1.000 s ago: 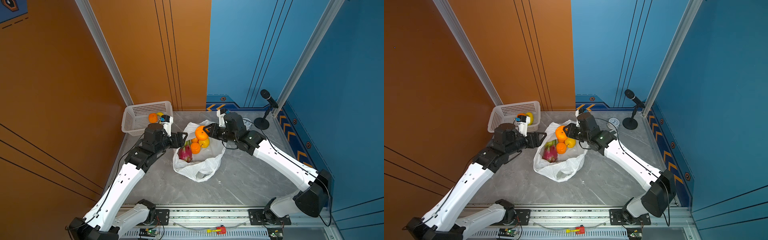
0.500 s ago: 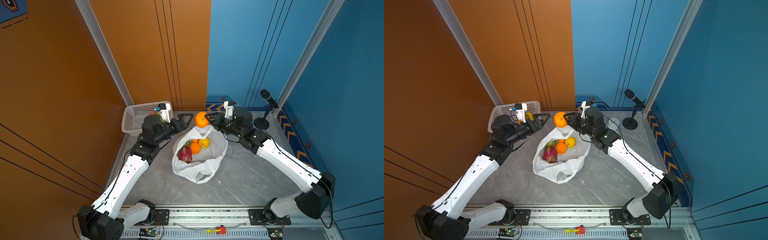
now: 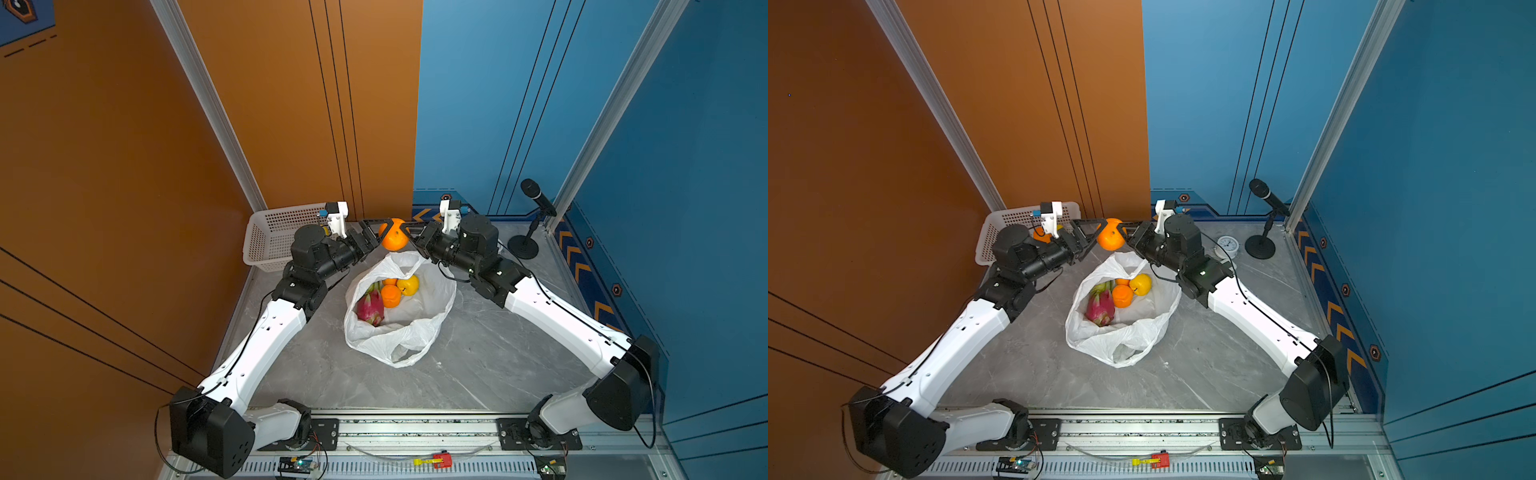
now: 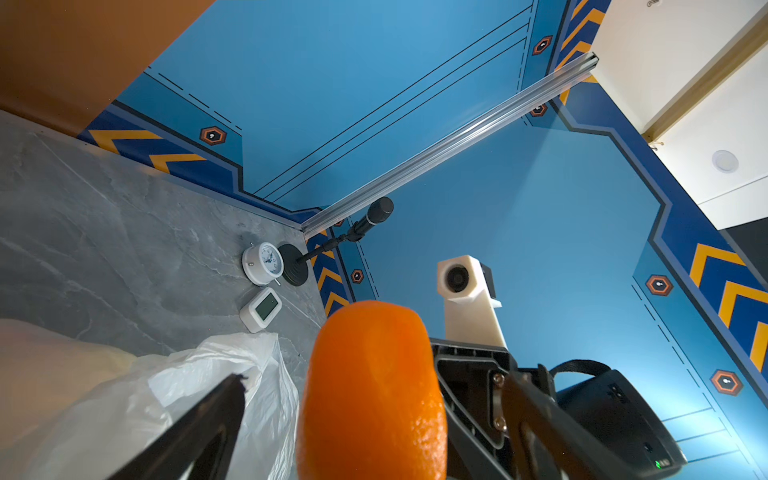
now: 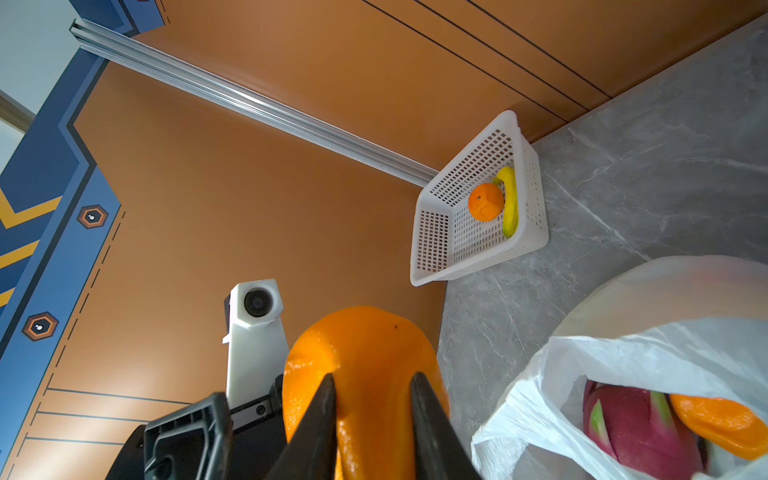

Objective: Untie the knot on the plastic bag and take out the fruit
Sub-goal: 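Grasp the orange with the left gripper while the right gripper holds it, then release the orange into the white basket with the left gripper while the right draws back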

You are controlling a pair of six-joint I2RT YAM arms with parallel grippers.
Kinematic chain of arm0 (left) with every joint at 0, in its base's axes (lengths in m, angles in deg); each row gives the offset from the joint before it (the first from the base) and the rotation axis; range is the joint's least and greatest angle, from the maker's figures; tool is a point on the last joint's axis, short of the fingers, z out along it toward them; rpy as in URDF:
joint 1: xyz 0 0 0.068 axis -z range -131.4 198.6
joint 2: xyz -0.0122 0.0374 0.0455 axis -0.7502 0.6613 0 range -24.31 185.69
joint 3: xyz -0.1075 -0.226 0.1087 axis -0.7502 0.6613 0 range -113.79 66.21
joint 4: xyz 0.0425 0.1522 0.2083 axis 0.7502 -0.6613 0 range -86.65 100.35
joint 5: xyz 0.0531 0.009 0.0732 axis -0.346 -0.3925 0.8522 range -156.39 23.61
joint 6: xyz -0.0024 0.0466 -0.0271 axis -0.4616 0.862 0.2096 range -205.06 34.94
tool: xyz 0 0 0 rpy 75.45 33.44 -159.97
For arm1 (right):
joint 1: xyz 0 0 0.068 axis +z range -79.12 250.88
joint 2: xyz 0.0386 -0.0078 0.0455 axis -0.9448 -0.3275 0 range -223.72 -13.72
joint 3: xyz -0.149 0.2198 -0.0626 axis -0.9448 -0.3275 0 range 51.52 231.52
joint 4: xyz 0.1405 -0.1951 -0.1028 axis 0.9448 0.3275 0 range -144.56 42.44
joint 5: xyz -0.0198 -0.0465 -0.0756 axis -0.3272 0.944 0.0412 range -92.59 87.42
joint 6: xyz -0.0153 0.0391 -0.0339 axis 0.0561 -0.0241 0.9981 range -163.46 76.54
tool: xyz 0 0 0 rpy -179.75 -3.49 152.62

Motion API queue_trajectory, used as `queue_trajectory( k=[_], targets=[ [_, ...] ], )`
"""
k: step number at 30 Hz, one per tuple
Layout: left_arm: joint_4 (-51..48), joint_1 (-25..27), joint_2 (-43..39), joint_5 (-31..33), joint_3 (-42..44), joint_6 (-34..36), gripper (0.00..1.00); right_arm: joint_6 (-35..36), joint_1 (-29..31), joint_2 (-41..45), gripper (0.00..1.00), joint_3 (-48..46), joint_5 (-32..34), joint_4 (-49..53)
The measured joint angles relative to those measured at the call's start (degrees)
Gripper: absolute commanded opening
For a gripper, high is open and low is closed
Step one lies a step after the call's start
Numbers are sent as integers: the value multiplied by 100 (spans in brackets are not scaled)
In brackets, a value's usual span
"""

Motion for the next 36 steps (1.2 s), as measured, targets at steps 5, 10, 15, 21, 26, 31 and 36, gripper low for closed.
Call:
queue_trajectory(
  k=[5,10,15,21,26,31,36],
  targets=[
    [109,2,33,-66,2,-190,72,-46,39,-66,29,0,0,-92],
    [94,4,98,-83,4,-227,57,-85,42,-66,30,0,2,-138],
    [4,2,105,-79,2,-162,50,-83,61,-66,34,0,11,-155],
    [-203,-98,105,-98,-50,-22,46,13,83,-66,56,48,44,-105],
    [-483,-487,105,-98,-190,232,45,315,101,-28,73,109,210,15],
    [-804,-981,57,20,-269,568,44,765,98,120,79,107,404,155],
    [-1073,-1576,52,214,-269,846,44,1353,98,295,83,107,459,192]
  ],
)
